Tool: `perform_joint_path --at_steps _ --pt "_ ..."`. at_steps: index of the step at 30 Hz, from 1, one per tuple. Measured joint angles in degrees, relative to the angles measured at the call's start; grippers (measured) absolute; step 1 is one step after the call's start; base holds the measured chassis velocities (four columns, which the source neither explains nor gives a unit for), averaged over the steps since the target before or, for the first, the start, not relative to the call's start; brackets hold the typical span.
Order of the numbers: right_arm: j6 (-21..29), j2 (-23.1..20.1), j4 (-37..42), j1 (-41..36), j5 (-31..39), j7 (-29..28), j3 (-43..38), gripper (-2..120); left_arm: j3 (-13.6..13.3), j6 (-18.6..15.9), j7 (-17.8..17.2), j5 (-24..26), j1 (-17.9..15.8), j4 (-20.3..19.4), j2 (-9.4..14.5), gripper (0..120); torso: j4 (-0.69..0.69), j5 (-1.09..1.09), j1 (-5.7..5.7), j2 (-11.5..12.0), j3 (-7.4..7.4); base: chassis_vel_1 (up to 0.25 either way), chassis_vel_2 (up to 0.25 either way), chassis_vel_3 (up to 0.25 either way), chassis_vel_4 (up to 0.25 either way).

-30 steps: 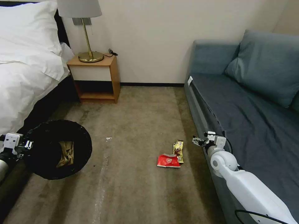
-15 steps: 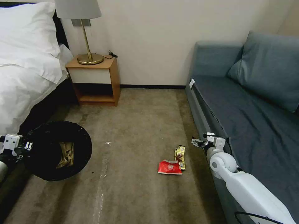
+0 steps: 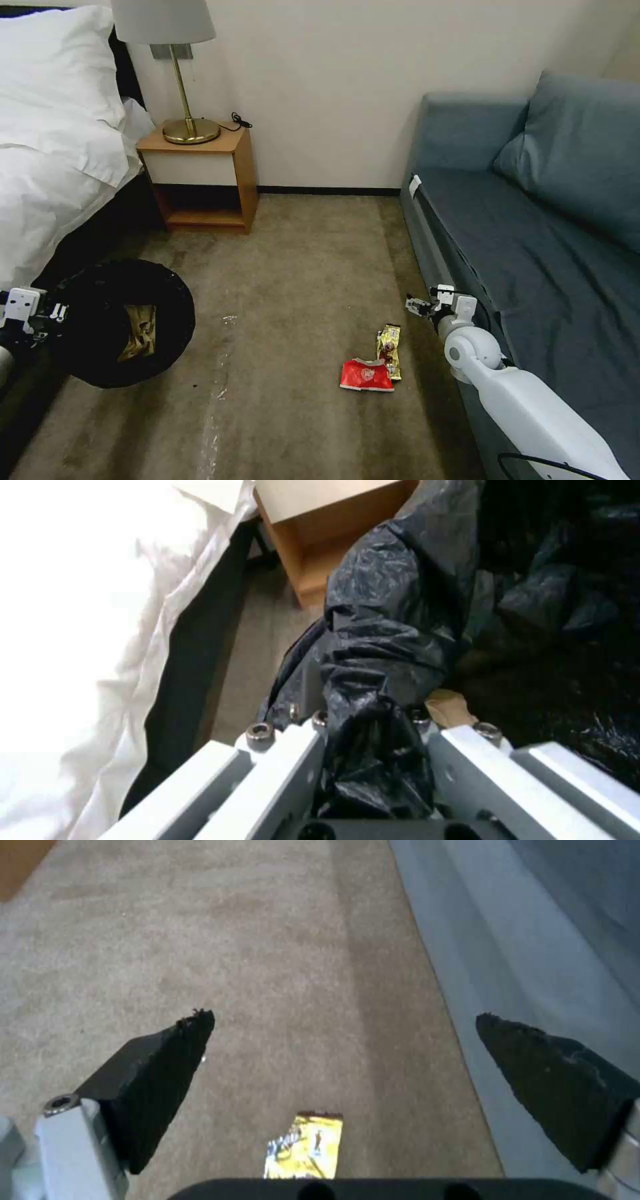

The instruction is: Pick up the trash bin, then pick up the garbage on the floor and place it into the trash bin.

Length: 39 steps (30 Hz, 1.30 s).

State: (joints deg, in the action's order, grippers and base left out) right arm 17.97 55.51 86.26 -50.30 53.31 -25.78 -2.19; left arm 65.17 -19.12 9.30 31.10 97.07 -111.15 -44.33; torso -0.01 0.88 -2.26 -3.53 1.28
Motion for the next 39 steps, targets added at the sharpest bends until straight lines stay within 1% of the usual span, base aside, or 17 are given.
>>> perform_joint_path --at_steps 24,29,34,39 --pt "0.05 2.31 -1.4 -0.02 -1.1 -0.6 1.68 100 0.26 1.23 0.44 0.16 0.2 1.47 -0.06 1 -0.01 0.0 0.0 0.0 0.01 -0.086 0.076 0.079 -0.083" --pt "0.05 3.37 -2.31 0.8 -1.28 -0.76 3.0 100 0.34 1.3 0.11 0.43 0.33 1.48 -0.52 1 -0.02 0.0 0.0 0.0 0.02 -0.076 0.063 0.065 -0.066" --pt "0.05 5.23 -3.71 2.9 -1.88 -0.77 5.05 100 1.02 1.78 0.23 0.48 0.85 2.11 -0.93 1 0.0 0.0 -0.01 0.0 0.02 -0.049 0.043 0.058 -0.042" --pt "0.13 6.54 -4.78 5.22 -1.79 -0.85 7.32 100 1.16 1.93 0.31 0.48 0.56 2.75 -1.51 1 0.0 0.0 -0.01 0.0 0.02 0.0 0.0 0.0 0.0"
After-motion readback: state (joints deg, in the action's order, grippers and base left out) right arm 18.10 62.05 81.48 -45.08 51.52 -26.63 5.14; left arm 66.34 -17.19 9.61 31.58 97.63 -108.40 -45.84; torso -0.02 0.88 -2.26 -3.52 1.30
